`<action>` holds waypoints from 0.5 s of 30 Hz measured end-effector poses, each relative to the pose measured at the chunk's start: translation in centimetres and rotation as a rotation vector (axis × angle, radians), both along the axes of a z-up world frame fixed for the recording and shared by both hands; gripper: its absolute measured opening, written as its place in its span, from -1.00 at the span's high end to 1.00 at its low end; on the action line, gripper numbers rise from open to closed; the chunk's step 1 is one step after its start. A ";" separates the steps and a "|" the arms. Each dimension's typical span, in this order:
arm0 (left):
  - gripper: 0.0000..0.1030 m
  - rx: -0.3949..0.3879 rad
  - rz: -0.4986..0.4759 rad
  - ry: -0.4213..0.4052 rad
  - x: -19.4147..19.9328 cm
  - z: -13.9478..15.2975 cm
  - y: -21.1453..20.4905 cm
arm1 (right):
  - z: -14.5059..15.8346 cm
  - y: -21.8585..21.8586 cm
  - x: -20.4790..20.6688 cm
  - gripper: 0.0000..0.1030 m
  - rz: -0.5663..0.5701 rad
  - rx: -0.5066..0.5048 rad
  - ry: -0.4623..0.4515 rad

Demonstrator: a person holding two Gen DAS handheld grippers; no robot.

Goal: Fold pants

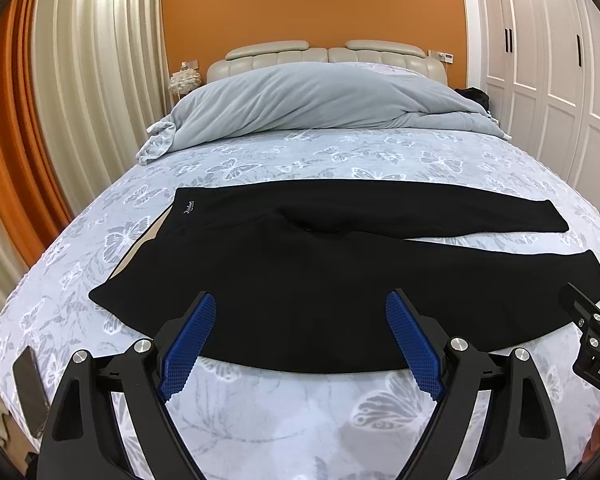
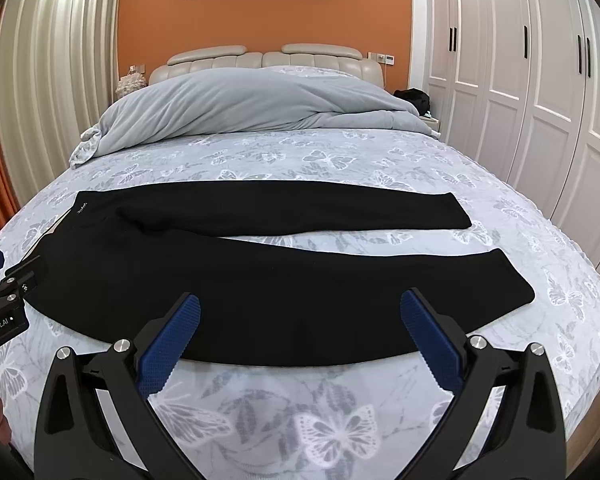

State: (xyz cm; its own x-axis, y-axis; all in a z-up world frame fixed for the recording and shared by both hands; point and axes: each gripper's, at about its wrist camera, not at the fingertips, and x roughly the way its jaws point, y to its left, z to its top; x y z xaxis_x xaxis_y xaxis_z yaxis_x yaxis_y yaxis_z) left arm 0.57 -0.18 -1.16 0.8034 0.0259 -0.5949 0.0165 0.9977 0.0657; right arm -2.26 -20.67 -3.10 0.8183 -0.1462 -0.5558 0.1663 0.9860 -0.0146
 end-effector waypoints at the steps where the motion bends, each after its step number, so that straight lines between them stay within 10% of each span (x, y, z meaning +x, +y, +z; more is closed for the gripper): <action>1: -0.65 0.000 0.000 0.001 0.0 0.0 -0.1 | 0.0 0.1 -0.1 -0.91 -0.001 -0.002 0.000; 15: -0.65 0.002 -0.002 0.000 0.0 0.0 0.0 | -0.1 0.1 -0.1 -0.91 -0.001 -0.002 0.000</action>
State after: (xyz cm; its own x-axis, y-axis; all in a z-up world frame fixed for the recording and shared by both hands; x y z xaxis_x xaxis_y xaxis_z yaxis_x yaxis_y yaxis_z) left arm 0.60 -0.22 -1.20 0.8032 0.0255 -0.5951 0.0183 0.9976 0.0675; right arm -2.31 -20.61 -3.19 0.8181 -0.1478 -0.5558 0.1668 0.9858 -0.0166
